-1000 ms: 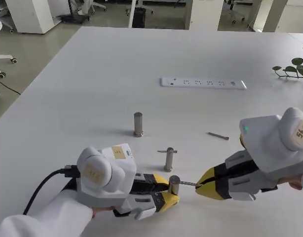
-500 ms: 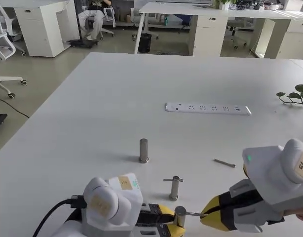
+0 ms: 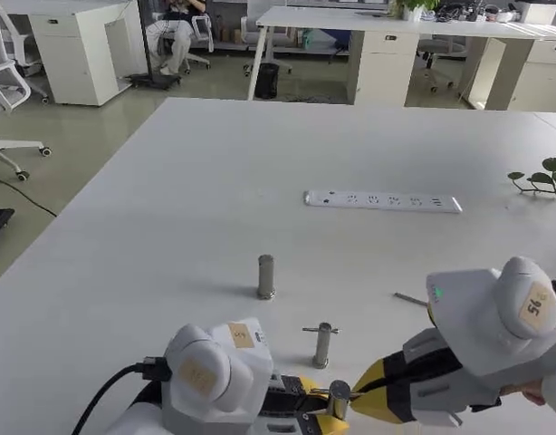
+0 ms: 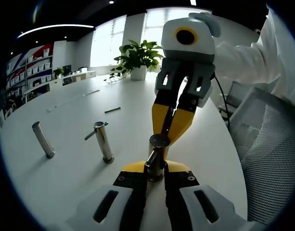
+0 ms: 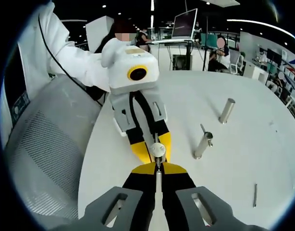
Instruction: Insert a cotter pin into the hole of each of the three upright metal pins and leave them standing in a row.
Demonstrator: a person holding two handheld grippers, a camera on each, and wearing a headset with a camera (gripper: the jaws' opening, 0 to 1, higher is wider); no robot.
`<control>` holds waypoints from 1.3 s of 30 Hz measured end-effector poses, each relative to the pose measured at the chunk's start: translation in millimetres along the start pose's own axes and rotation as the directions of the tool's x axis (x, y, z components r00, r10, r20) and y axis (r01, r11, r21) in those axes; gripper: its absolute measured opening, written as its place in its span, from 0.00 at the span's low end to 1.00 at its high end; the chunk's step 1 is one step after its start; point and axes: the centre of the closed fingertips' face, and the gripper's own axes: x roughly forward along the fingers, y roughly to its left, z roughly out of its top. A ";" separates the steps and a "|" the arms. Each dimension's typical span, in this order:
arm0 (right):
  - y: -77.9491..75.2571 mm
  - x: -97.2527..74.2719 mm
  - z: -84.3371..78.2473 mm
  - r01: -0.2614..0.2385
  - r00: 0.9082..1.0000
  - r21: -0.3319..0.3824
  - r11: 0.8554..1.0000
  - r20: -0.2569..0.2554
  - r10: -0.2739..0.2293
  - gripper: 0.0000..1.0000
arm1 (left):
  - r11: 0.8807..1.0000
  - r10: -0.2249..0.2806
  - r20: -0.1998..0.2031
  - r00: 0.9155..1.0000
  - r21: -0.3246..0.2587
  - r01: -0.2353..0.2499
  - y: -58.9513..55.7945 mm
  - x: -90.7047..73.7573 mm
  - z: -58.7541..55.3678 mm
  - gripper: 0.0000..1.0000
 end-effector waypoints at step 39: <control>0.3 -17.0 -1.8 0.042 0.999 0.026 0.999 0.026 -0.043 0.00 | 1.000 0.014 -0.012 1.000 -0.016 -0.014 -0.7 1.0 -5.1 0.12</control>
